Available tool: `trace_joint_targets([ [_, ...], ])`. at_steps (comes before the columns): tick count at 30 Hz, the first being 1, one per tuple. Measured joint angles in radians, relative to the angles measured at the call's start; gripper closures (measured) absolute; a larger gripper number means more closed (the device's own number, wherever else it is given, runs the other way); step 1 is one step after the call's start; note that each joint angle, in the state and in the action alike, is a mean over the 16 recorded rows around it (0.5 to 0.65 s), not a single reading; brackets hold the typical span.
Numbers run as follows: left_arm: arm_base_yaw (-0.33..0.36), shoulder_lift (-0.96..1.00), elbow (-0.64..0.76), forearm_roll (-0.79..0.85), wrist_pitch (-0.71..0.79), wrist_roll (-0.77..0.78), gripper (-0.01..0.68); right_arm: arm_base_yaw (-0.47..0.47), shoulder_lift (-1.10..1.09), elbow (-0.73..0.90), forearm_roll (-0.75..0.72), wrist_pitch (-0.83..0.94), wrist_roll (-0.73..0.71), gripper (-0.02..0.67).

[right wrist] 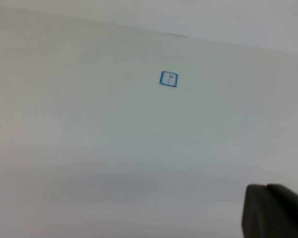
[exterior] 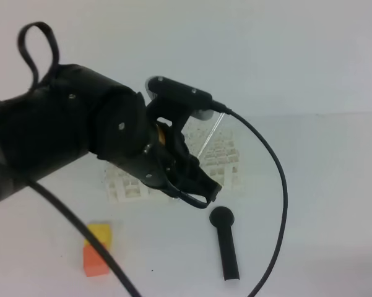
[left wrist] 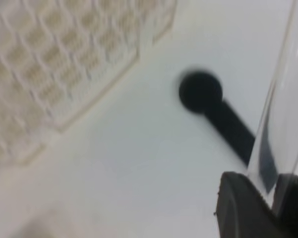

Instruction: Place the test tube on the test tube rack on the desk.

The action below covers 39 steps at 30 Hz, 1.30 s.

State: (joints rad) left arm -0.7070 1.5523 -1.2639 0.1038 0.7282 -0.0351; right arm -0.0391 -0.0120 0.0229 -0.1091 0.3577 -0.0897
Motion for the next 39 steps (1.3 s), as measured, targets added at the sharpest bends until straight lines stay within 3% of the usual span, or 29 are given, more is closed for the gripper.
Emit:
trace_joint_targets([
  [16,0.0,-0.329,0.382,-0.087,-0.468,0.051,0.673,0.0,0.0,0.0,0.0,0.0,0.0,0.65],
  [31,0.0,-0.402,0.523,-0.258,-0.588,0.074,0.666,0.0,0.0,0.001,-0.015,-0.015,0.001,0.65],
  [39,0.0,-0.403,0.539,-0.266,-0.639,0.114,0.673,0.0,0.0,0.004,0.058,-0.173,0.047,0.65],
])
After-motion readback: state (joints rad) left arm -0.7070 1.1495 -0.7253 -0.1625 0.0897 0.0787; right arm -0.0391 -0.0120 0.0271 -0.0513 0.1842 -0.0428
